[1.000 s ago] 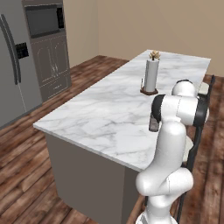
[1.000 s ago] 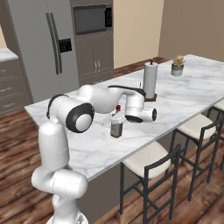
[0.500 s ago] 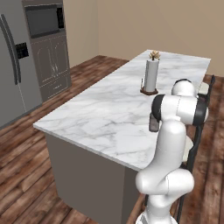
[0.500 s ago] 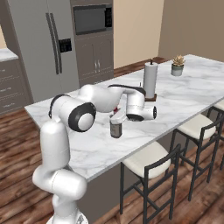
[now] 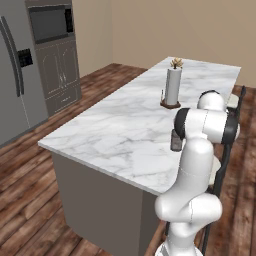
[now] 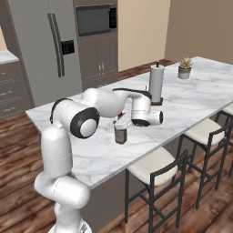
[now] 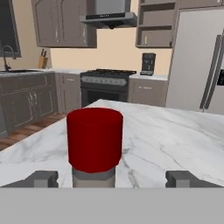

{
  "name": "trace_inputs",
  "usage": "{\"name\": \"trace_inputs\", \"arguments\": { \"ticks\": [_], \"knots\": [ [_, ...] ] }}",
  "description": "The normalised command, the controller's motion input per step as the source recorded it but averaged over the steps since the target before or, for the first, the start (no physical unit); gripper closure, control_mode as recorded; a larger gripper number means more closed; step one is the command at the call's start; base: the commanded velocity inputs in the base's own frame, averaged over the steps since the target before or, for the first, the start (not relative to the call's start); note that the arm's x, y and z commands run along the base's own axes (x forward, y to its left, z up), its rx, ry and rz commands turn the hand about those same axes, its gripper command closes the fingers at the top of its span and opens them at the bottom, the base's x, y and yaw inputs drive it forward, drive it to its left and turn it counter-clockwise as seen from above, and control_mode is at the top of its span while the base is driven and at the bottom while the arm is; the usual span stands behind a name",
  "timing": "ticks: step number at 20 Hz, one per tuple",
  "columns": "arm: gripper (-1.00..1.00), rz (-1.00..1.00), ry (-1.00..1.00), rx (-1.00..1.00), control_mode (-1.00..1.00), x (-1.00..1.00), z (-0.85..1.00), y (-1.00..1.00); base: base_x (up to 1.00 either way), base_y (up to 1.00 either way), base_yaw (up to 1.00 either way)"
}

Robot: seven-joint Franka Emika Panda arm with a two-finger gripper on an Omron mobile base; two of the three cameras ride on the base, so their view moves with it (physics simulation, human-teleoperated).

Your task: Get the candle and the liquor from the cabinet and move them to the dining counter.

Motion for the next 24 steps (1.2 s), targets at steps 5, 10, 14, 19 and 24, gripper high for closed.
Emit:
{"name": "trace_inputs", "arguments": {
  "ticks": [5, 10, 14, 19, 24],
  "knots": [
    [-1.00, 0.00, 0.00, 0.00, -1.00, -0.02, 0.24, 0.00, 0.00, 0.00, 0.00],
    [-1.00, 0.00, 0.00, 0.00, -1.00, -0.05, 0.25, 0.00, 0.00, 0.00, 0.00],
    [-1.00, 0.01, -0.01, 0.00, -1.00, -0.14, 0.27, 0.00, 0.00, 0.00, 0.00],
    [-1.00, 0.01, -0.01, 0.00, -1.00, -0.23, 0.40, 0.00, 0.00, 0.00, 0.00],
    [-1.00, 0.00, -0.02, 0.00, -1.00, -0.29, 0.42, 0.00, 0.00, 0.00, 0.00]
  ]
}}
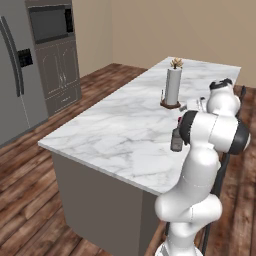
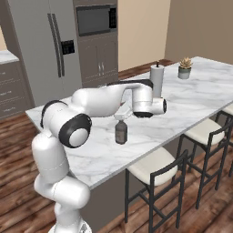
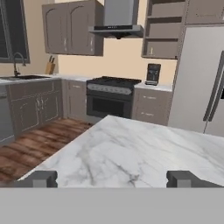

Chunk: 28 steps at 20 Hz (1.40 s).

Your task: Get the candle and the liquor from the cabinet and move them to the dining counter.

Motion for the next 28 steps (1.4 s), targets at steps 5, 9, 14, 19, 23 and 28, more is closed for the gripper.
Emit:
{"name": "trace_inputs", "arguments": {
  "ticks": [5, 9, 14, 19, 23, 28],
  "knots": [
    [-1.00, 0.00, -0.01, 0.00, -1.00, -0.32, 0.45, 0.05, 0.00, 0.00, 0.00],
    [-1.00, 0.00, 0.00, 0.00, -1.00, -0.32, 0.49, 0.38, 0.00, 0.00, 0.00],
    [-1.00, 0.00, 0.00, 0.00, -1.00, -0.23, 0.53, 0.66, 0.00, 0.00, 0.00],
    [-1.00, -0.04, 0.00, 0.00, -1.00, -0.13, 0.47, 0.95, 0.00, 0.00, 0.00],
    [-1.00, -0.06, 0.00, -0.01, -1.00, -0.27, 0.39, 0.88, 0.00, 0.00, 0.00],
    [-1.00, -0.13, 0.05, -0.05, -1.00, -0.44, 0.21, 0.73, 0.00, 0.00, 0.00]
  ]
}}
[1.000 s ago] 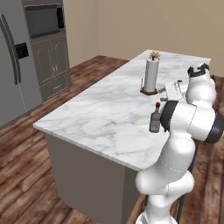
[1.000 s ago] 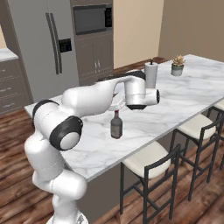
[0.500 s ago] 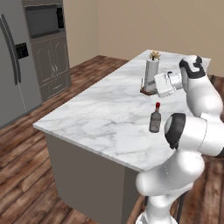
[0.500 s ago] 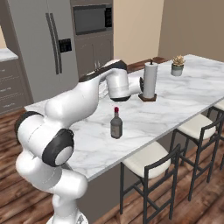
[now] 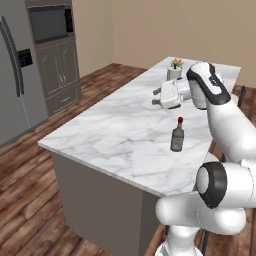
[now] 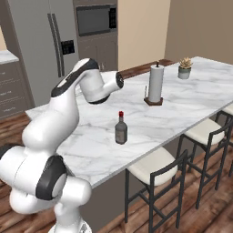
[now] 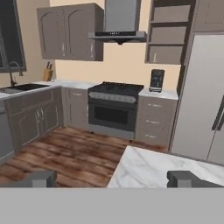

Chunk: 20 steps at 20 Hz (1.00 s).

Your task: Get the candle and the liquor from the cabinet and move them to the dining counter.

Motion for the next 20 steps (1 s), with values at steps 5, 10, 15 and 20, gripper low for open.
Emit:
{"name": "trace_inputs", "arguments": {
  "ticks": [5, 10, 15, 20],
  "knots": [
    [-1.00, -0.15, 0.10, -0.09, -1.00, -0.61, 0.04, 0.44, 0.00, 0.00, 0.00],
    [-1.00, -0.19, 0.09, -0.08, -1.00, -0.72, 0.03, 0.31, 0.00, 0.00, 0.00],
    [-1.00, -0.22, 0.09, -0.04, -1.00, -0.78, 0.11, 0.17, 0.00, 0.00, 0.00],
    [-1.00, -0.23, 0.11, -0.03, -1.00, -0.75, 0.13, 0.13, 0.00, 0.00, 0.00]
  ]
}}
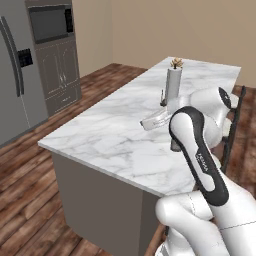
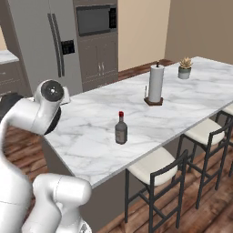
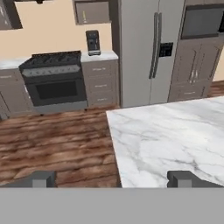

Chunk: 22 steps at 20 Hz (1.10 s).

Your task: Get the candle and the liquor from the cabinet and move them to the dining counter.

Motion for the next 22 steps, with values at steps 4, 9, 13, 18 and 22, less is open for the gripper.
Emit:
{"name": "trace_inputs", "arguments": {
  "ticks": [4, 9, 13, 18, 22],
  "knots": [
    [-1.00, -0.21, 0.09, -0.03, -1.00, -0.74, 0.06, 0.09, 0.00, 0.00, 0.00],
    [-1.00, -0.17, 0.07, -0.02, -1.00, -0.73, 0.01, 0.02, 0.00, 0.00, 0.00],
    [-1.00, -0.02, 0.04, 0.00, -1.00, -0.21, 0.00, 0.07, 0.00, 0.00, 0.00],
    [-1.00, 0.00, 0.01, -0.01, -1.00, 0.00, 0.00, 0.03, 0.00, 0.00, 0.00],
    [-1.00, 0.00, 0.00, -0.01, -1.00, 0.00, 0.00, 0.03, 0.00, 0.00, 0.00]
  ]
}}
